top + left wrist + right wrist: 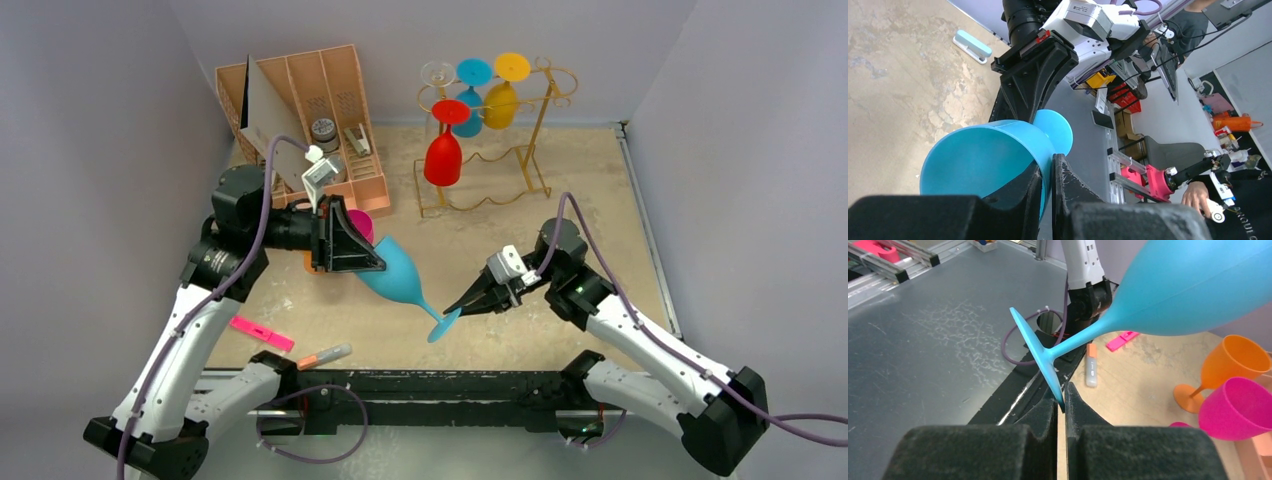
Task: Take the wine glass off the wine glass rack
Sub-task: Place the wine glass at the center of the board.
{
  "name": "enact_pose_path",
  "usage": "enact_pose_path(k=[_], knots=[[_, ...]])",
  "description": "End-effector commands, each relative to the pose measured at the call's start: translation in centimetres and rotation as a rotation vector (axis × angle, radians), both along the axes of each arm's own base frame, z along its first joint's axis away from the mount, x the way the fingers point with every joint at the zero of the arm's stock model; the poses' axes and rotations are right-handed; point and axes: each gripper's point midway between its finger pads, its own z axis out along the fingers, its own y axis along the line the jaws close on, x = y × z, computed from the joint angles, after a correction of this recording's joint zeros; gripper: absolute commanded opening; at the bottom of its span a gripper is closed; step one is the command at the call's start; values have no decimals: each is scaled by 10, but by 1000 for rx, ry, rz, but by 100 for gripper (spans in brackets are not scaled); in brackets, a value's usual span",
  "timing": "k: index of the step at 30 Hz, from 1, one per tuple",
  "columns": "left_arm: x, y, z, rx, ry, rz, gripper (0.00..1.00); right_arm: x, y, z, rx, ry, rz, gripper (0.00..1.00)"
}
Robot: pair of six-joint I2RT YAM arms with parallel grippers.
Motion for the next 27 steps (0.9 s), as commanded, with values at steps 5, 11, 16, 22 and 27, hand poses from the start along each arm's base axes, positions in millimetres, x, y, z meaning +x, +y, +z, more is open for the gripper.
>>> enact_pose_path(k=[5,11,16,22,27], knots=[[-6,1,7,-28,-85,-40,0,0,-7,-8,-90,5,-37,4],[-2,-1,-1,-8,-36,-45,26,-5,-8,-2,-69,-14,-11,0],[-7,0,-3,-9,-31,-68,35,-4,-8,-4,-73,-15,-17,0],[-15,2,-2,-19,-43,-110,37,0,-7,-4,-77,-22,-39,0],[-16,2,-4,-18,-36,-118,7,4,-6,-5,-85,-21,-59,2]])
